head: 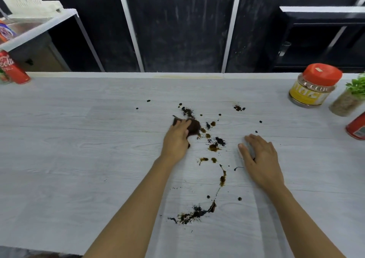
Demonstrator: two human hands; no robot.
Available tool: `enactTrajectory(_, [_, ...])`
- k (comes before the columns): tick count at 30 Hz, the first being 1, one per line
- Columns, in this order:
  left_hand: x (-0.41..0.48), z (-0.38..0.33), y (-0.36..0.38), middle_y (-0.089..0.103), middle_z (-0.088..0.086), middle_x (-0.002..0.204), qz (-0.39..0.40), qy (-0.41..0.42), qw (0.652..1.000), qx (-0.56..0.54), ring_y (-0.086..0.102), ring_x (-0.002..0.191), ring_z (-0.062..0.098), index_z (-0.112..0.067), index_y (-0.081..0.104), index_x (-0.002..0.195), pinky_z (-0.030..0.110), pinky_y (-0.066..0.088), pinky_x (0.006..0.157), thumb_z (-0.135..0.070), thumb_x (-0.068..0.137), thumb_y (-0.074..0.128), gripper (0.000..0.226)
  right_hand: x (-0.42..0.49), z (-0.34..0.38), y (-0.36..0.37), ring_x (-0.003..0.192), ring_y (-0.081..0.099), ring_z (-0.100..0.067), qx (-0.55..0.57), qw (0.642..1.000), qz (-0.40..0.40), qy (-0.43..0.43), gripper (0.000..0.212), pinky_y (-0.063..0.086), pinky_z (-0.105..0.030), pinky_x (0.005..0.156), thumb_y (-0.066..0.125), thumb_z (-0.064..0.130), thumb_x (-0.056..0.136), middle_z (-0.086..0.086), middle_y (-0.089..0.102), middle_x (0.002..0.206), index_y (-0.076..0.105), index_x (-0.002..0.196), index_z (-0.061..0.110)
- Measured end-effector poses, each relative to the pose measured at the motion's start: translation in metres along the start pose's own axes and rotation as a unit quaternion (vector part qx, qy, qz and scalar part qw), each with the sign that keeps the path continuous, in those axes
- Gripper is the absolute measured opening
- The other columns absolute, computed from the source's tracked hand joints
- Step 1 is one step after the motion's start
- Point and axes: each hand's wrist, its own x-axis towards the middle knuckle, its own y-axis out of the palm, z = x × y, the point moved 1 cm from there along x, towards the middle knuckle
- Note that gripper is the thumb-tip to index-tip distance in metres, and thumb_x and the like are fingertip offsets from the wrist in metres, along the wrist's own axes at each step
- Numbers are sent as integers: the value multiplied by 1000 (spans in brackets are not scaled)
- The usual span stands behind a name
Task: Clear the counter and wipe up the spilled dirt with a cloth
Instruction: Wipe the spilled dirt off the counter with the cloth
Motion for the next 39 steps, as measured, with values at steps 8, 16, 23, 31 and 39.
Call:
enactTrajectory(8, [-24, -5, -48, 64, -2, 121, -67, -77, 966, -239, 59, 105, 4, -15, 63, 126, 4, 42, 82, -6, 100, 43, 34, -2, -2, -6, 138, 33, -18, 14, 1000, 9, -10, 57, 11, -36, 117, 32, 49, 94, -4, 46, 144, 52, 133, 13])
enactTrajectory(16, [-1, 42, -42, 37, 15, 151, -44, -44, 994, 94, 32, 140, 30, -6, 35, 146, 40, 13, 115, -15, 102, 38, 45, -1, 3, -4, 136, 34, -19, 8, 1000, 1, -3, 56, 11, -40, 118, 33, 51, 93, -3, 47, 142, 53, 132, 16])
enactTrajectory(23, [-5, -35, 19, 52, 6, 139, 89, 35, 991, -94, 50, 123, 18, -16, 49, 139, 23, 36, 107, -6, 100, 43, 40, 8, 0, -4, 134, 39, -22, 7, 1000, -1, -11, 42, 20, -44, 115, 46, 39, 96, -4, 50, 141, 56, 129, 15])
enactTrajectory(31, [41, 98, -86, 48, 20, 139, -190, -151, 969, 45, 44, 128, 34, -1, 44, 139, 33, 31, 107, -9, 101, 38, 40, 13, 1, 2, 131, 42, -19, -7, 1000, -20, 0, 50, 23, -43, 114, 40, 49, 91, 0, 53, 137, 60, 125, 18])
enactTrajectory(39, [132, 97, -67, 50, 18, 134, -106, -99, 975, 169, 47, 118, 36, -6, 44, 138, 46, 39, 101, -17, 100, 37, 40, 14, 2, 1, 128, 42, -14, 4, 999, -32, 6, 51, 27, -44, 112, 39, 53, 90, 4, 55, 134, 61, 123, 20])
